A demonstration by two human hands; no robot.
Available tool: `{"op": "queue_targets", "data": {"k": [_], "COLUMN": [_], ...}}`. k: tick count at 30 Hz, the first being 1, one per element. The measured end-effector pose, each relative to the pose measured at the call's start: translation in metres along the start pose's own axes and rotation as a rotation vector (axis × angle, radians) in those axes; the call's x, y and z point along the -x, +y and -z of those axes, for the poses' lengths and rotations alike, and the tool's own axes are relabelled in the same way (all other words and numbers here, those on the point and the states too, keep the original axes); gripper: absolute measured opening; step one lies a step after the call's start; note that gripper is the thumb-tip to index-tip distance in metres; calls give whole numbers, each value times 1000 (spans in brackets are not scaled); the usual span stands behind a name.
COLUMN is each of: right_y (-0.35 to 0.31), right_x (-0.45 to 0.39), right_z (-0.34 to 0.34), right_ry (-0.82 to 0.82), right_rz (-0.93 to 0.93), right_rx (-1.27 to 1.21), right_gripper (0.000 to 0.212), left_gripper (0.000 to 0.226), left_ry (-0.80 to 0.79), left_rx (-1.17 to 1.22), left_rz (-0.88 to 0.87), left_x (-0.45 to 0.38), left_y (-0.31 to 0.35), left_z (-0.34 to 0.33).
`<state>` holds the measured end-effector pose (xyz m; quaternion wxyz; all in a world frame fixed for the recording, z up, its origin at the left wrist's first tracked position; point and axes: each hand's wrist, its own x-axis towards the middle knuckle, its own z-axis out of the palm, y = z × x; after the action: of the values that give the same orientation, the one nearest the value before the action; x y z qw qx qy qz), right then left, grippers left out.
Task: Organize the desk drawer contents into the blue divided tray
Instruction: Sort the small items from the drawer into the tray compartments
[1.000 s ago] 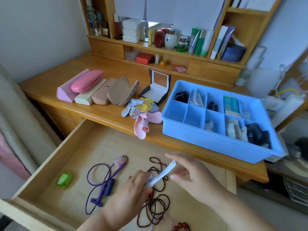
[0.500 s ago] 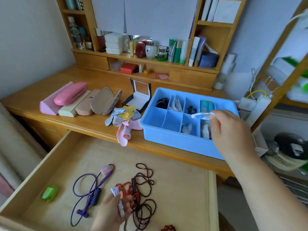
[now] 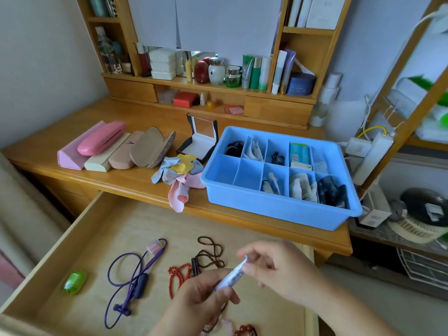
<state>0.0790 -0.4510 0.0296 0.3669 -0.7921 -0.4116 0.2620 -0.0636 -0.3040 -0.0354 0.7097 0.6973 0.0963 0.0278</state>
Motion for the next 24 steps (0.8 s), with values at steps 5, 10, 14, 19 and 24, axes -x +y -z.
{"op": "queue_targets", "data": {"k": [5,10,14,19,24], "right_y": [-10,-12,7,21,29], "right_x": [7,-27,-68,-81,-24], "right_z": [17,78,85,76,18], "right_ry": [179,822,713,508,566], "right_rz": [47,317,124,23,572], "right_rx": [-120,402,711,846,692], "right_gripper": [13,14,19,48,26], "left_gripper": [30,21,21,21,18], "left_ry": [207,498,619,622,385], "left_rx": [66,-145,-195,-277,-652], "left_rz": [8,148,266,321,382], "left_x": [-8,4,17,20,25], "left_y": [5,-32,-53,-57,-64], "left_z": [-6,15,32,35,34]}}
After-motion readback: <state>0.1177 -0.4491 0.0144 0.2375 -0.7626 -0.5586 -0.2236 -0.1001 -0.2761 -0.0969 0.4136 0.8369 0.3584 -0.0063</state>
